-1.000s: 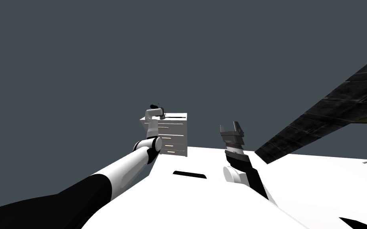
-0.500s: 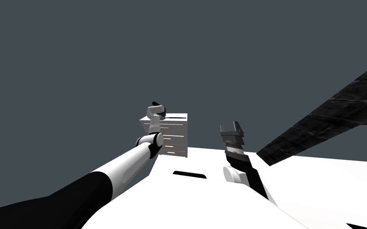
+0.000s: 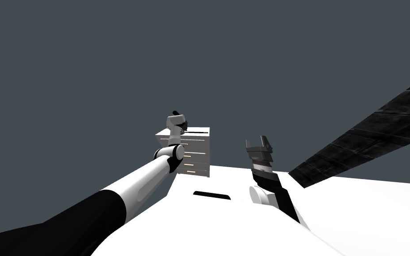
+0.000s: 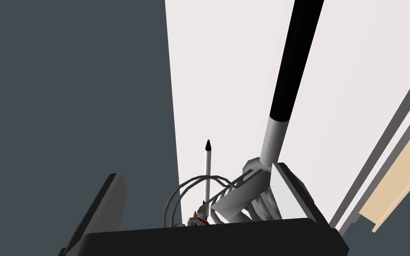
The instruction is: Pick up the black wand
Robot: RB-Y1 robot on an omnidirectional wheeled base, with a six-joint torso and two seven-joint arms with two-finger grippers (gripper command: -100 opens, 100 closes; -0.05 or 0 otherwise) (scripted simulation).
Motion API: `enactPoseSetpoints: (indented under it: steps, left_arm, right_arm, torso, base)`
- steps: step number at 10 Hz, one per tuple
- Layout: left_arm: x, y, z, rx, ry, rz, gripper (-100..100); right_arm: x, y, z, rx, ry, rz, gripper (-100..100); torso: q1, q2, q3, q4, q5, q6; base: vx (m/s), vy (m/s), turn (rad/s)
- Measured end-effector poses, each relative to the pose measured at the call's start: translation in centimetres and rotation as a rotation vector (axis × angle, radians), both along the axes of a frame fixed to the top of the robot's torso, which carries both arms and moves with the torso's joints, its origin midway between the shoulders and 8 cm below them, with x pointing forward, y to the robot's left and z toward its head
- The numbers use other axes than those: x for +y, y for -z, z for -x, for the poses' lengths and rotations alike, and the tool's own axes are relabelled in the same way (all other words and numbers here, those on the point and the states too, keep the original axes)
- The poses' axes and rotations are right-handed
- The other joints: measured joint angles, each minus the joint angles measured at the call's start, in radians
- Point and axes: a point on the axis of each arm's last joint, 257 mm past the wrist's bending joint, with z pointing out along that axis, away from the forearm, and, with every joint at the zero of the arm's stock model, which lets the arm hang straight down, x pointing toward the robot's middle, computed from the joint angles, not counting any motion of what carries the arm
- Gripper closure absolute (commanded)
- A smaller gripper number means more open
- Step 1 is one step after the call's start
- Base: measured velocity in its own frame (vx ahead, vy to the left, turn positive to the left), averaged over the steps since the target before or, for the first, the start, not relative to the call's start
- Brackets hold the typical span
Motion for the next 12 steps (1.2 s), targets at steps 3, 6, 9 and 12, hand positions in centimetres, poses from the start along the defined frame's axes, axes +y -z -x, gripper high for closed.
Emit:
enactPoseSetpoints:
  steps: [3,6,9,12]
  left_arm:
    - [-1.4,0.5,0.6,0.072,0.021,0.018,-100]
    - [-3.2,1.2,1.6,0.160,0.044,0.035,-100]
    - [-4.9,2.1,2.9,0.259,0.070,0.046,-100]
    - [-6.1,2.9,4.2,0.349,0.087,0.053,-100]
  right_arm:
    - [0.0,0.0,0.0,0.000,0.000,0.000,0]
    - [0.0,0.0,0.0,0.000,0.000,0.000,0]
    - [0.0,0.0,0.0,0.000,0.000,0.000,0]
    - [0.0,0.0,0.0,0.000,0.000,0.000,0]
  torso:
    - [0.001,0.001,0.001,0.000,0.000,0.000]
    - [0.001,0.000,0.000,0.000,0.000,0.000]
    - [0.000,-0.001,0.000,0.000,0.000,0.000]
    - [0.001,0.000,0.000,0.000,0.000,0.000]
  base:
    - [0.036,0.001,0.008]
    - [0.062,-0.002,0.015]
    - [0.061,-0.007,0.009]
    - [0.063,-0.003,0.009]
